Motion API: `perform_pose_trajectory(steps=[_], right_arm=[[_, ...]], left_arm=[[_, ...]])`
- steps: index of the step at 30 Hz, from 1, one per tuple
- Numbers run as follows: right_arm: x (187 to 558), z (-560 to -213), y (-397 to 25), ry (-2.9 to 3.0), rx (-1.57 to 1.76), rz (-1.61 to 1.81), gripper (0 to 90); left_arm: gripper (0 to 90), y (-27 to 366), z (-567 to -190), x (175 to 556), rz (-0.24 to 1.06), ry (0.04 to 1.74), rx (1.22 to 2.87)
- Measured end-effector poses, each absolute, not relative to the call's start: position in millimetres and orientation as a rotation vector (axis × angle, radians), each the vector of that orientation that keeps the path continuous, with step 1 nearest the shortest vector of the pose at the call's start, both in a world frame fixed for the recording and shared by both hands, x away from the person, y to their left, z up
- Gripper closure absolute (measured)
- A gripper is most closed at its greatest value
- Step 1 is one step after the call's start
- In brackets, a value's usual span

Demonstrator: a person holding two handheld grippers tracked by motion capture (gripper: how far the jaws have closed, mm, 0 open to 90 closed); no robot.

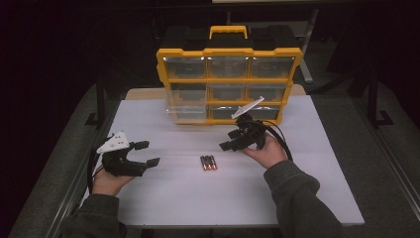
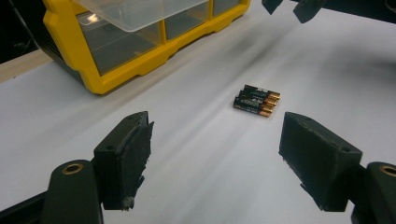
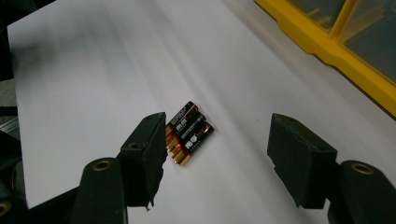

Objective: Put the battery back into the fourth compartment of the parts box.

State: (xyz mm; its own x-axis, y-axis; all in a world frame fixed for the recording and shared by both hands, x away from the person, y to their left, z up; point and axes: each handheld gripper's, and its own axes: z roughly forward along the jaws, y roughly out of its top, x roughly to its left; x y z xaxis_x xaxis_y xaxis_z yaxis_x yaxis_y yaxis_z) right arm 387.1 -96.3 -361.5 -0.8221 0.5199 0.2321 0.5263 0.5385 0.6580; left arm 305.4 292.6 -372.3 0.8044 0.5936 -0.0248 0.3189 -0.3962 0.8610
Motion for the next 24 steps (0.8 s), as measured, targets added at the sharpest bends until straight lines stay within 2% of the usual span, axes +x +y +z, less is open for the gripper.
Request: perform_pose_trajectory(steps=[12,24], right_arm=[[389.7,-381.4,-72.4,-2.742,-0.926,-1.113,40.0],[389.6,-406.9,-58.0,-2.748,-0.976,-1.026,49.9]], left_arm=[[24.4,292.0,-372.2,304.7,0.359,0.67,2.011],[24.3,291.6,-374.0,305.2,0.353,0.68,2.015]])
